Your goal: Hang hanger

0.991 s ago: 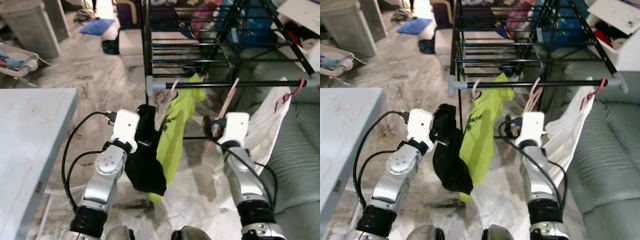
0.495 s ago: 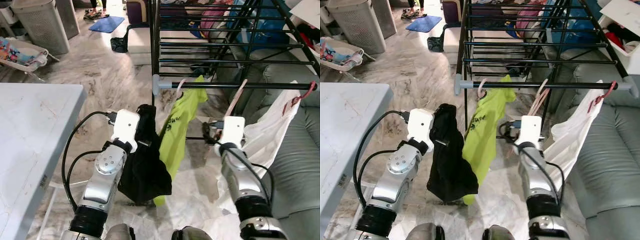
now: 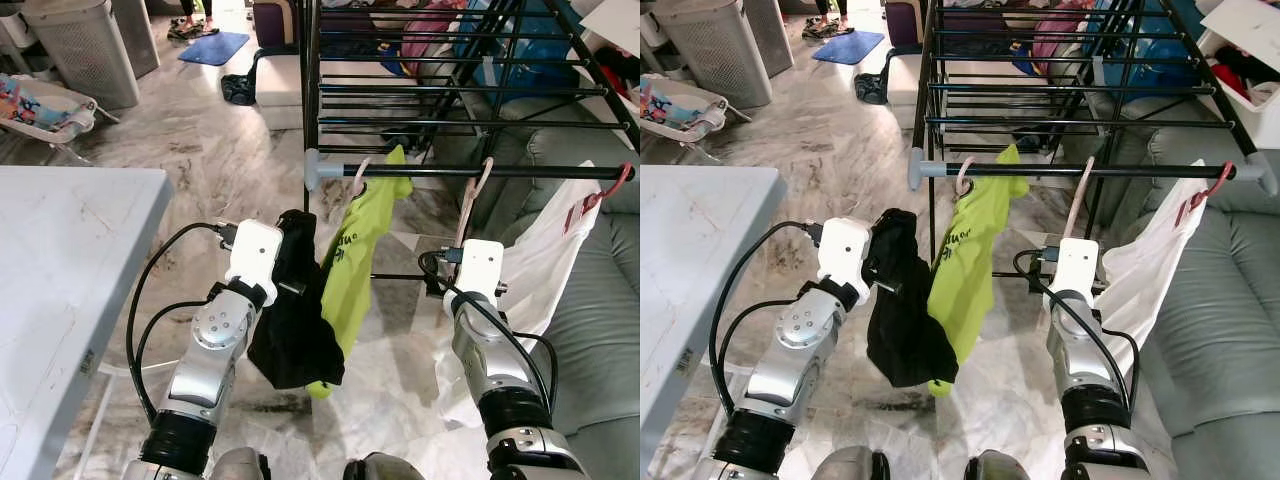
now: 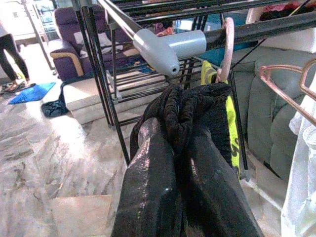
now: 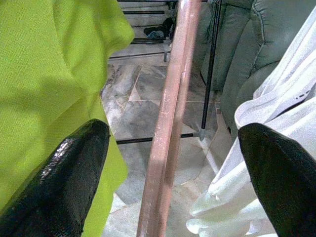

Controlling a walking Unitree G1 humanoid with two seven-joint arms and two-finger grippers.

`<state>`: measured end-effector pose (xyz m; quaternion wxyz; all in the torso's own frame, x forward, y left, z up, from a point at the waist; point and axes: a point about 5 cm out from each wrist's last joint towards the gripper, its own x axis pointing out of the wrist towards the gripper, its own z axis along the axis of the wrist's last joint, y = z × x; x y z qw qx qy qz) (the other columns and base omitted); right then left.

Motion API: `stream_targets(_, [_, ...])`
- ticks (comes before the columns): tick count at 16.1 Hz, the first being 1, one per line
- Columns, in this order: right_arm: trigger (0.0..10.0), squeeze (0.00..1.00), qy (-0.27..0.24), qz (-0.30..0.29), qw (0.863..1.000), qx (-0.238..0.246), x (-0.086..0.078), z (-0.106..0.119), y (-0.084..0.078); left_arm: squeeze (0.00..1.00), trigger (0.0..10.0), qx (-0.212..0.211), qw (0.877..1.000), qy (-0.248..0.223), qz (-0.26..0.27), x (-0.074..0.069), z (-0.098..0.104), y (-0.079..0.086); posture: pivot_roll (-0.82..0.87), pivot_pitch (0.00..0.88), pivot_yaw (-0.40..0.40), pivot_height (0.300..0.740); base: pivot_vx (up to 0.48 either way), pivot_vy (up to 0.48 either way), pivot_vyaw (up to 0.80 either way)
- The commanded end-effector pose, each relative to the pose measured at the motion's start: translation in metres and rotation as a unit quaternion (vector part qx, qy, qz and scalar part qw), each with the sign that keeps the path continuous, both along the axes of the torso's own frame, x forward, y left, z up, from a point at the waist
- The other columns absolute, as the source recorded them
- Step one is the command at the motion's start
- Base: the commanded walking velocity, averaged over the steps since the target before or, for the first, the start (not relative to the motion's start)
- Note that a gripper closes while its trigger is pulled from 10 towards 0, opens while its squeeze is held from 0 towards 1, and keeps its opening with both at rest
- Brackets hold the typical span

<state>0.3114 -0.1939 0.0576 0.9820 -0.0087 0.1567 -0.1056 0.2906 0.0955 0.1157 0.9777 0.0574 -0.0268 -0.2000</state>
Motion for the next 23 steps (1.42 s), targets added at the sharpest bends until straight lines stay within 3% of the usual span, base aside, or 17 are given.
stream_targets(1, [10.0,0.0,-0.008,-0.01,1.0,-0.011,0.004,0.005,-0.004,0.0,10.0,0.001,1.0,-0.013,-0.005,0.003,0.006,0.0,0.01,0.02,-0.008,0.74,0.0,0.0,0.0])
stream_targets(9, [10.0,0.0,-0.021,-0.017,0.999,-0.018,0.014,0.014,-0.011,0.0,10.0,0.0,1.0,-0.009,-0.012,0.0,0.004,-0.003,0.01,0.033,-0.003,0.74,0.0,0.0,0.0])
stream_targets(14, [10.0,0.0,-0.003,-0.015,1.0,-0.023,0.02,0.01,-0.017,0.0,10.0,0.017,1.0,0.002,-0.021,0.002,0.0,-0.004,0.04,0.0,-0.005,0.74,0.0,0.0,0.0])
stream_targets(18, [10.0,0.0,0.015,-0.016,1.0,-0.022,0.029,0.009,-0.016,0.0,10.0,0.033,0.999,0.001,-0.041,0.01,0.007,-0.001,0.08,0.0,0.019,0.74,0.0,0.0,0.0])
stream_targets(23, [10.0,0.0,-0.003,-0.024,1.0,-0.012,0.026,0.007,-0.024,0.0,10.0,0.025,0.999,-0.002,-0.04,0.006,0.02,-0.004,0.11,0.0,0.025,0.74,0.0,0.0,0.0])
